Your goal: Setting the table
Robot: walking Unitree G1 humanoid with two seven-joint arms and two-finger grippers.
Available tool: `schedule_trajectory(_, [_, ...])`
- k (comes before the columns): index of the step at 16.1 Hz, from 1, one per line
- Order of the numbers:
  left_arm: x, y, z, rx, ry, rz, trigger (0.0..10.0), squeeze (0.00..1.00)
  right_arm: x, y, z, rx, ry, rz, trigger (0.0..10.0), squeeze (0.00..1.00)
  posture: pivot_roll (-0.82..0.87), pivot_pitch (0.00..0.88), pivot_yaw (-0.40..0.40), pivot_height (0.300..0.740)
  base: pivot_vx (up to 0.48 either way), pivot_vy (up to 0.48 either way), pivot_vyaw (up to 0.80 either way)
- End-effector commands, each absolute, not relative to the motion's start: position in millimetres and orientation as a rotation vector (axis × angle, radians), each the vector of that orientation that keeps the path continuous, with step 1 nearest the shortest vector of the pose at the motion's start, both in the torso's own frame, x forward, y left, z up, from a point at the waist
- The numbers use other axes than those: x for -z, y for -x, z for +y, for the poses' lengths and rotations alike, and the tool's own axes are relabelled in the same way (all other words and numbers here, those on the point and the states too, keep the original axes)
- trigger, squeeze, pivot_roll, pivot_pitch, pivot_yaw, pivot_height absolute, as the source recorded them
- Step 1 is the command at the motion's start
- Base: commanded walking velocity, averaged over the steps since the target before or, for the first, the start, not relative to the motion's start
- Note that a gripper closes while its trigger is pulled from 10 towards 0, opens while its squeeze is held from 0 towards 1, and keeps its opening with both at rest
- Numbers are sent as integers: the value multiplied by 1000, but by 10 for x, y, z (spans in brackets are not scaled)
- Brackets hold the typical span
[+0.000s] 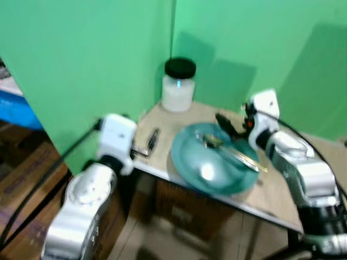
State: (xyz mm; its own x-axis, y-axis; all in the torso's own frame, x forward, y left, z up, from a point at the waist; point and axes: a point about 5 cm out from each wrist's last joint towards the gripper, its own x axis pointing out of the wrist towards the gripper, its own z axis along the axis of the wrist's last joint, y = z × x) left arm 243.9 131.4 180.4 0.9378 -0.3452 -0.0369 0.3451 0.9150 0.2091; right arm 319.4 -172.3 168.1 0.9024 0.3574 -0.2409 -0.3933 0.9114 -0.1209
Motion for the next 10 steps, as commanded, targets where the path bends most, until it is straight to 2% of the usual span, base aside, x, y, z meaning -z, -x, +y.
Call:
schedule_trajectory(1, [-1819, -2442, 1282, 422, -213, -15, 10000, 373, -1723, -3247, -1725, -434, 222, 241, 10000, 0, -15, 14, -53, 740, 0, 0, 0])
schedule_trajectory(3, [-1816, -2446, 1187, 568, -240, -12, 10000, 373, -1681, -3304, -1867, -461, 263, 319, 10000, 0, -29, 14, -45, 740, 0, 0, 0])
schedule_trajectory(4, [-1809, -2456, 1163, 591, -245, -10, 10000, 376, -1660, -3310, -1919, -472, 257, 348, 10000, 51, -38, 12, -37, 740, 0, 0, 0])
schedule_trajectory(5, [-1798, -2473, 1158, 628, -247, 0, 10000, 373, -1604, -3332, -1967, -482, 251, 398, 10000, 1000, -53, 11, -25, 740, 0, 0, 0])
schedule_trajectory(10, [-1708, -2462, 1158, 764, -267, 58, 10000, 376, -1448, -3422, -2026, -514, 225, 535, 10000, 1000, -83, 11, -18, 740, 0, 0, 0])
